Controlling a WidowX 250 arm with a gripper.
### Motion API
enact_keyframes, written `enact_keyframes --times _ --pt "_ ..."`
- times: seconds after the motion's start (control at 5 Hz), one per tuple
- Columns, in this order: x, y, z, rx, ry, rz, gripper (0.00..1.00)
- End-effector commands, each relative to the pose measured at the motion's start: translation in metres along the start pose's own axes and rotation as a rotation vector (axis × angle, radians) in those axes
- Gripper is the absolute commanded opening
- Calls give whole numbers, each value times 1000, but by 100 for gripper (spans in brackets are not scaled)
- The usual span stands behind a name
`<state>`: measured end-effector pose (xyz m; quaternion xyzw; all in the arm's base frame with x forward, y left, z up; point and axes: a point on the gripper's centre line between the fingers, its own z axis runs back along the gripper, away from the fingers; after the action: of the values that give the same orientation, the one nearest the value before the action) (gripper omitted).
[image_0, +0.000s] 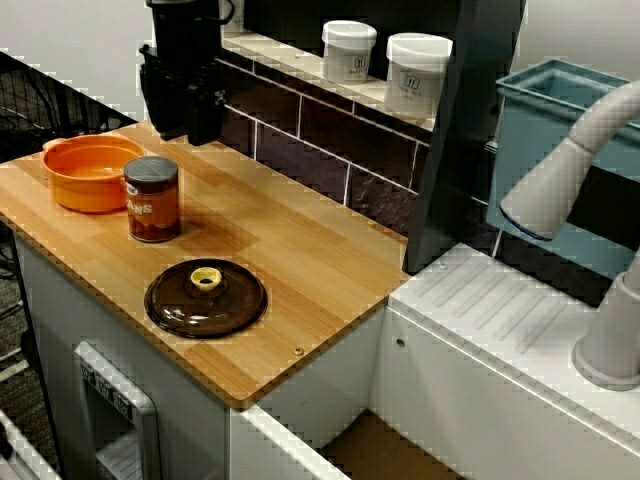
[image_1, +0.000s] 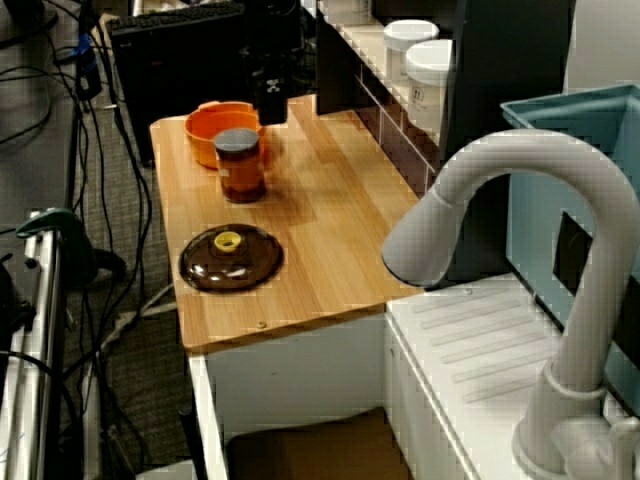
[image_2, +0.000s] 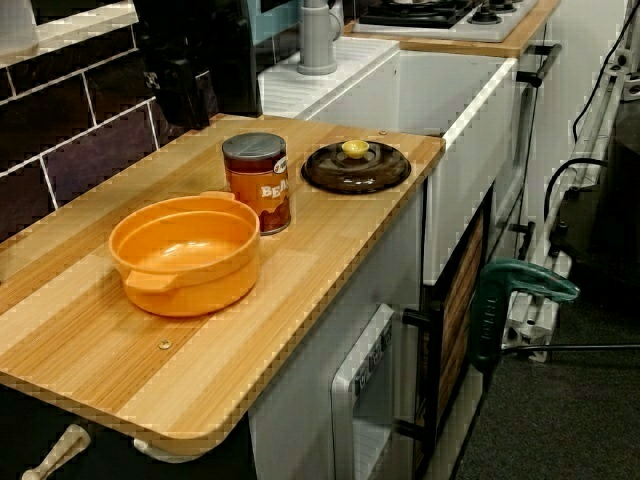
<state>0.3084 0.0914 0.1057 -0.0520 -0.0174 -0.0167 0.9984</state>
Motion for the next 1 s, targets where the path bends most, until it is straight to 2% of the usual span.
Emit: enact_keyframes --times 0.0,0.2,0.6,0.8 --pt "-39 16 31 91 -23 -67 100" --pt "-52 18 32 80 17 -64 100" --pt "-79 24 24 81 32 -83 100" --pt "-94 26 12 72 51 -100 100"
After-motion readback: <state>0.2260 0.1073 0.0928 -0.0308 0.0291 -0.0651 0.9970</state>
